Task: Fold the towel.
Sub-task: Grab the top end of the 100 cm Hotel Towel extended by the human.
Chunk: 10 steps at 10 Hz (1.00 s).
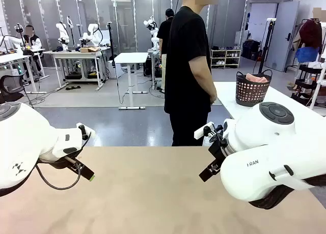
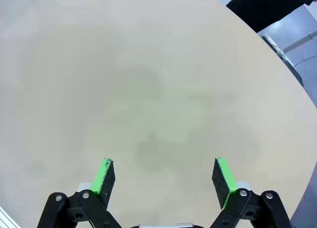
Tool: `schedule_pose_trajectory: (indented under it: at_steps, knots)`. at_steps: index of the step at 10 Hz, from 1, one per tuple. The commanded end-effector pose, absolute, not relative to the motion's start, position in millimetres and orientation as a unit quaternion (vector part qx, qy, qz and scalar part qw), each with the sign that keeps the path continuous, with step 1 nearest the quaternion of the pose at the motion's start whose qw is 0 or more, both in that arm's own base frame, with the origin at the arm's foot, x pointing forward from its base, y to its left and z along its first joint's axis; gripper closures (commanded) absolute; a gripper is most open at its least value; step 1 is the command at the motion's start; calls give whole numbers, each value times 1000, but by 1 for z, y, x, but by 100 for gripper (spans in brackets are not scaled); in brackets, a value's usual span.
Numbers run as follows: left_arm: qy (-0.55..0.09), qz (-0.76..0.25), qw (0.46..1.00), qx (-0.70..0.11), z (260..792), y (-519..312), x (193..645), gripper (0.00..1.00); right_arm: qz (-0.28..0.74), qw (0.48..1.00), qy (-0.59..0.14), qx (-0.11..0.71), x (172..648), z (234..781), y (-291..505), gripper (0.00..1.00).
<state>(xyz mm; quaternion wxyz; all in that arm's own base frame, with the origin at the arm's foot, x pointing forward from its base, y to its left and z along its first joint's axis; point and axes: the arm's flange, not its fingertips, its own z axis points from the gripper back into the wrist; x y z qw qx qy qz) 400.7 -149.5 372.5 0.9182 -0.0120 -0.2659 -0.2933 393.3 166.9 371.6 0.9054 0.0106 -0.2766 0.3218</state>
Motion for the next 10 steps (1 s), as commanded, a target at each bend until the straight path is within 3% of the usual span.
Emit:
schedule_pose_trajectory:
  at_steps: [1,9,10]
  knots:
    - [-266,-293,918,-12,373,-150,401,0,322,905,-277,11,393,372,167,0]
    - [-266,-294,918,-12,373,-150,400,0,323,905,-277,10,393,372,167,0]
    - [-261,-293,920,-11,386,-143,407,0,311,908,-279,35,400,400,156,0]
